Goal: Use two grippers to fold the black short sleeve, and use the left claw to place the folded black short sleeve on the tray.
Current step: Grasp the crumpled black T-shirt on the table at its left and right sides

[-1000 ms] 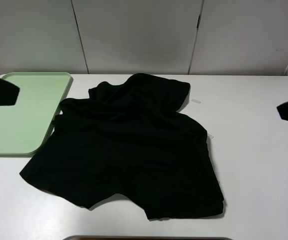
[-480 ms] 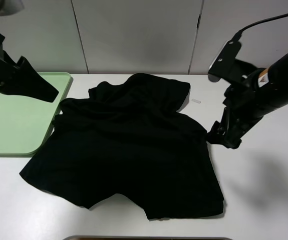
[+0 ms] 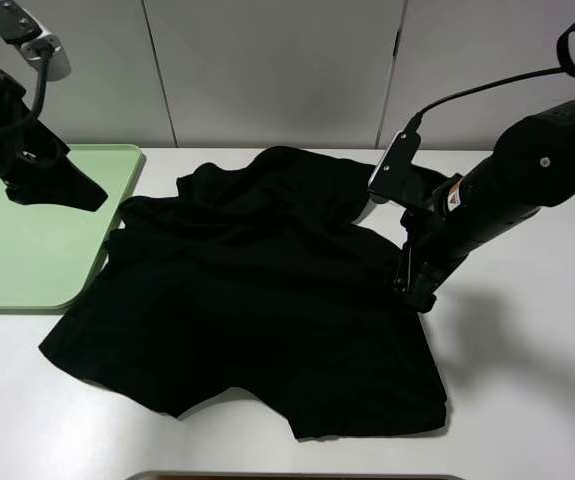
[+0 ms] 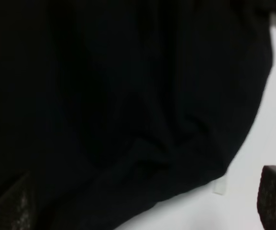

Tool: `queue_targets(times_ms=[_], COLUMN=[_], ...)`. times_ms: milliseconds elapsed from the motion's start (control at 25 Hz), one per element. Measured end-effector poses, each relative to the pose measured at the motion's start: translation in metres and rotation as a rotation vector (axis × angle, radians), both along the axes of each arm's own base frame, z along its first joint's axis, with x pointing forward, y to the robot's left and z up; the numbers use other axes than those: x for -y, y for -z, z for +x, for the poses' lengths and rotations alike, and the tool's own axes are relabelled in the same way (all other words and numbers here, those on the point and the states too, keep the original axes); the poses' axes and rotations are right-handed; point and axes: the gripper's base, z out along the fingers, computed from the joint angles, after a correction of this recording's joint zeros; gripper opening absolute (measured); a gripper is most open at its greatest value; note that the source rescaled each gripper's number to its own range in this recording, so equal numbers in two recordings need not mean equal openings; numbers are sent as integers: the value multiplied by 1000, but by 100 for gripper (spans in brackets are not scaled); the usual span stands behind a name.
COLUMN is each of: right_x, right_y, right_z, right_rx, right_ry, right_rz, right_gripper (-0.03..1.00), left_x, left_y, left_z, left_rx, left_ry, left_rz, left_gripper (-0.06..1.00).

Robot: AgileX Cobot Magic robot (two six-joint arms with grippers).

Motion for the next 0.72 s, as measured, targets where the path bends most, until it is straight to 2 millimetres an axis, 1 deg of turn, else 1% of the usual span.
queue_targets(times_ms=[80, 120, 200, 240, 400, 560, 600, 720], right_x=[0, 0, 1, 2, 4, 4, 4, 5], right_y=[7, 10, 13, 18, 26, 33, 35, 42], right_z=[0, -1, -1, -2, -3, -2, -2, -1], right_rx=[-30, -48, -66, -91, -122, -133, -135, -143], right_ry=[0, 0, -2, -15, -35, -50, -53, -74], right_rz=[-16, -25, -38, -66, -105, -125, -130, -154], right_gripper=[100, 100, 100, 100, 100, 100, 100, 100], left_x=[-1, -1, -1, 0, 6, 21, 32, 43], left_y=[3, 3, 9, 14, 37, 56, 64, 70], left_z=[7, 7, 14, 19, 38, 45, 45, 45], left_rx=[51, 51, 45, 29, -53, -108, -120, -100], left_ry=[1, 1, 11, 15, 18, 81, 137, 202], left_rz=[19, 19, 21, 20, -5, 13, 30, 51], left_gripper=[95, 95, 92, 92, 91, 91, 91, 91])
